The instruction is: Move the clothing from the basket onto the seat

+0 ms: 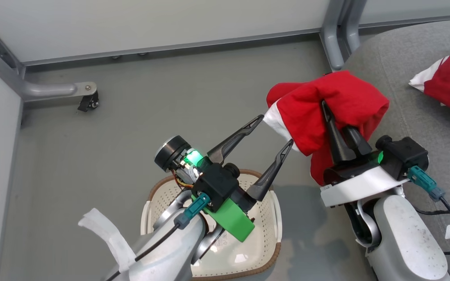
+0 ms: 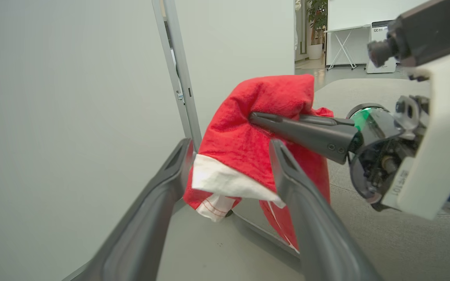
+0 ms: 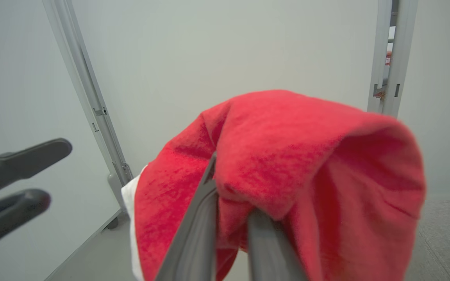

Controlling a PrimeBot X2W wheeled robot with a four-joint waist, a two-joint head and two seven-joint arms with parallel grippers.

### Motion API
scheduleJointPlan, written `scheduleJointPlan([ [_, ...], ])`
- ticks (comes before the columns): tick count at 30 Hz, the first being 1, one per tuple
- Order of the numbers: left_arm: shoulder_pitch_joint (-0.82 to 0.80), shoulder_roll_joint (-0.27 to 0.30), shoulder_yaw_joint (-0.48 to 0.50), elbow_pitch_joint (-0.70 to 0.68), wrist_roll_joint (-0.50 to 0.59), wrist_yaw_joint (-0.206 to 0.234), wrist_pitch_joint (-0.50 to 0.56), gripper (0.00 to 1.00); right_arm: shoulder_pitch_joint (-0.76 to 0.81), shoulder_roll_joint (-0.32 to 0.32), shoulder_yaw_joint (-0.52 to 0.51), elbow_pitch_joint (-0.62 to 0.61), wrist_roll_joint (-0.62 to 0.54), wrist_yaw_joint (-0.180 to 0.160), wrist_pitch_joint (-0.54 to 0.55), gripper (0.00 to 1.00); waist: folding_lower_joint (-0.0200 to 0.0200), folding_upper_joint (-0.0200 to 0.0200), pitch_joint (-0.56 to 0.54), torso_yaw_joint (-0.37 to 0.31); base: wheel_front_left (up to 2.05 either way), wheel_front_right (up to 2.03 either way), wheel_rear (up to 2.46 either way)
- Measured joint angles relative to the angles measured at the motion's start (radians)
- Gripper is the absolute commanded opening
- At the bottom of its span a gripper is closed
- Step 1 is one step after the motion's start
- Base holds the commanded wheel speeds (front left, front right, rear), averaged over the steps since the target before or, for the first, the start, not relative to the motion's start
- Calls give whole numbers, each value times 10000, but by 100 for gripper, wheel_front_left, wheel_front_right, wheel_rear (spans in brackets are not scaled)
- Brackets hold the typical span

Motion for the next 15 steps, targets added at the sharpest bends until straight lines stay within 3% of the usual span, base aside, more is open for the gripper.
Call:
scheduleJointPlan([
  [15, 34, 322, -184, -13, 123, -10, -2, 100, 237, -4, -1060, -479, -186, 0, 0, 0, 0, 0, 360, -1518, 0, 0, 0],
])
